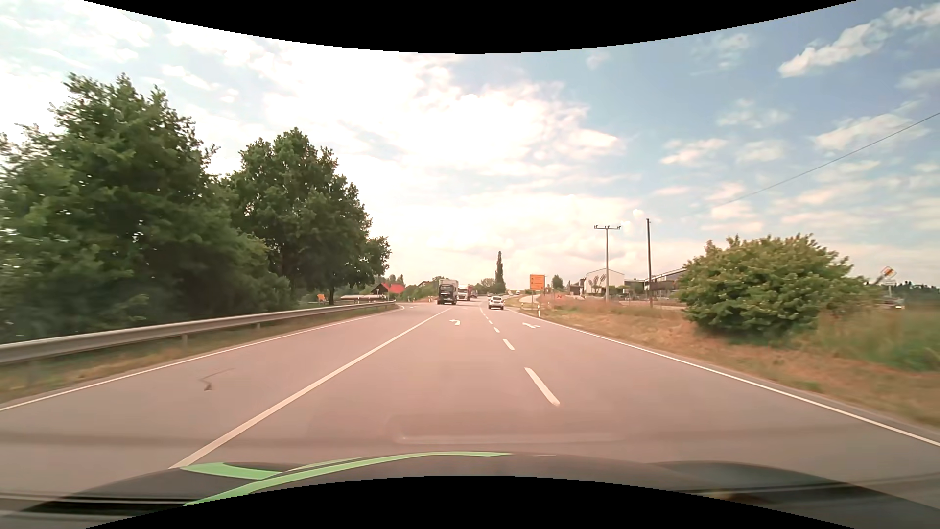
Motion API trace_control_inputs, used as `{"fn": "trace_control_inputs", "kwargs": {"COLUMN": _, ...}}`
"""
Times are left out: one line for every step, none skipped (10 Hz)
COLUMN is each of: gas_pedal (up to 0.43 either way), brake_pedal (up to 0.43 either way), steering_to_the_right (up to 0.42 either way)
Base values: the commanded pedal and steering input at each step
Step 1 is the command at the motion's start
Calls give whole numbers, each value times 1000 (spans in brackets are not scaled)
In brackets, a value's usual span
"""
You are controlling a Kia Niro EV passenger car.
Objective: Follow the waypoints while adhering to traffic rules and regulations
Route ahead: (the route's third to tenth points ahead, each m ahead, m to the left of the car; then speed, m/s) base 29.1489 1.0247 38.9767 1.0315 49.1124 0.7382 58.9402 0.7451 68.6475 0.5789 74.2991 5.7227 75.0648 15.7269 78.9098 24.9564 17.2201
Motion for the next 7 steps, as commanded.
{"fn": "trace_control_inputs", "kwargs": {"gas_pedal": 0, "brake_pedal": 238, "steering_to_the_right": 6}}
{"fn": "trace_control_inputs", "kwargs": {"gas_pedal": 0, "brake_pedal": 238, "steering_to_the_right": 6}}
{"fn": "trace_control_inputs", "kwargs": {"gas_pedal": 0, "brake_pedal": 238, "steering_to_the_right": 5}}
{"fn": "trace_control_inputs", "kwargs": {"gas_pedal": 0, "brake_pedal": 238, "steering_to_the_right": 5}}
{"fn": "trace_control_inputs", "kwargs": {"gas_pedal": 0, "brake_pedal": 238, "steering_to_the_right": 5}}
{"fn": "trace_control_inputs", "kwargs": {"gas_pedal": 0, "brake_pedal": 244, "steering_to_the_right": 5}}
{"fn": "trace_control_inputs", "kwargs": {"gas_pedal": 0, "brake_pedal": 244, "steering_to_the_right": 5}}
